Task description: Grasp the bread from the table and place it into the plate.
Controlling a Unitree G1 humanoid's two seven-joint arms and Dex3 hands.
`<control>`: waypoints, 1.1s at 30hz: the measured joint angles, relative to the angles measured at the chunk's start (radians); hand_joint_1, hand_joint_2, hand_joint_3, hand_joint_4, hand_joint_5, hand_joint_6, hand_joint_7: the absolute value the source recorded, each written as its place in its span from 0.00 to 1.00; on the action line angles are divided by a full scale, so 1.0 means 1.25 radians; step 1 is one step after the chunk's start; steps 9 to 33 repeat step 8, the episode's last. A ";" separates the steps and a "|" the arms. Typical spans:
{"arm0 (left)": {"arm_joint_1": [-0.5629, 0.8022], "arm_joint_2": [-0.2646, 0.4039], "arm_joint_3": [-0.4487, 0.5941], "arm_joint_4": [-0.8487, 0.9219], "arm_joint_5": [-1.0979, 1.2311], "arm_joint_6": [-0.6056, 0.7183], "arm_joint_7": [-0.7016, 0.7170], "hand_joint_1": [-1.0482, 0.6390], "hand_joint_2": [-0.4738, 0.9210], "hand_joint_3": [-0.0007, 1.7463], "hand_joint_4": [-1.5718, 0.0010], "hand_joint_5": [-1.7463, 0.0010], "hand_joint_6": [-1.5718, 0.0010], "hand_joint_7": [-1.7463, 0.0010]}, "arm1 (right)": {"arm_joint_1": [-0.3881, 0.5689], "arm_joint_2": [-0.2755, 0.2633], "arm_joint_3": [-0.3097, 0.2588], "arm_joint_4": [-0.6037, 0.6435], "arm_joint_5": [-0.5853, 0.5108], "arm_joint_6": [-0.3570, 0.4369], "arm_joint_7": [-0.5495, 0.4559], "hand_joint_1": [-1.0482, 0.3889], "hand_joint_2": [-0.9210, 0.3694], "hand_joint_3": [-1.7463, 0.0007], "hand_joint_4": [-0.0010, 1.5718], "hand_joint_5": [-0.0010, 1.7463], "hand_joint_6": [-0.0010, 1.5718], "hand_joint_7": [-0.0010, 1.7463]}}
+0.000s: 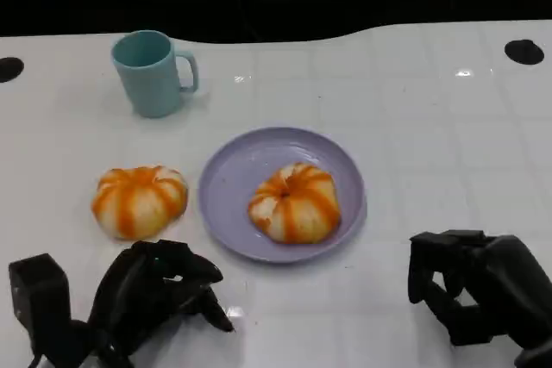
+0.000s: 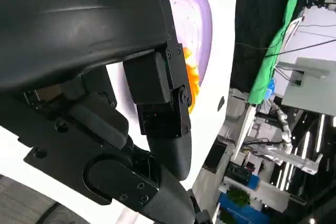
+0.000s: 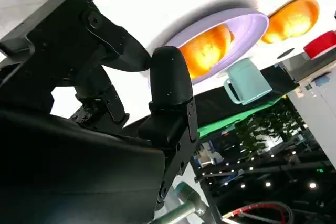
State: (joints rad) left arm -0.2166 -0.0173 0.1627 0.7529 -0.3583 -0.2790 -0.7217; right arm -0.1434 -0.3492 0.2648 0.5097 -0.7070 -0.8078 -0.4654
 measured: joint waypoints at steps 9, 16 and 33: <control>0.000 0.001 0.000 0.004 0.000 0.000 -0.001 0.00 0.85 0.00 0.00 0.66 0.00 0.88 | -0.005 0.000 0.014 0.017 0.013 -0.009 0.007 0.63 0.48 0.24 0.58 1.00 0.54 0.79; 0.000 0.001 0.000 0.004 0.000 0.000 -0.001 0.00 0.85 0.00 0.00 0.66 0.00 0.88 | -0.005 0.000 0.014 0.017 0.013 -0.009 0.007 0.63 0.48 0.24 0.58 1.00 0.54 0.79; 0.000 0.001 0.000 0.004 0.000 0.000 -0.001 0.00 0.85 0.00 0.00 0.66 0.00 0.88 | -0.005 0.000 0.014 0.017 0.013 -0.009 0.007 0.63 0.48 0.24 0.58 1.00 0.54 0.79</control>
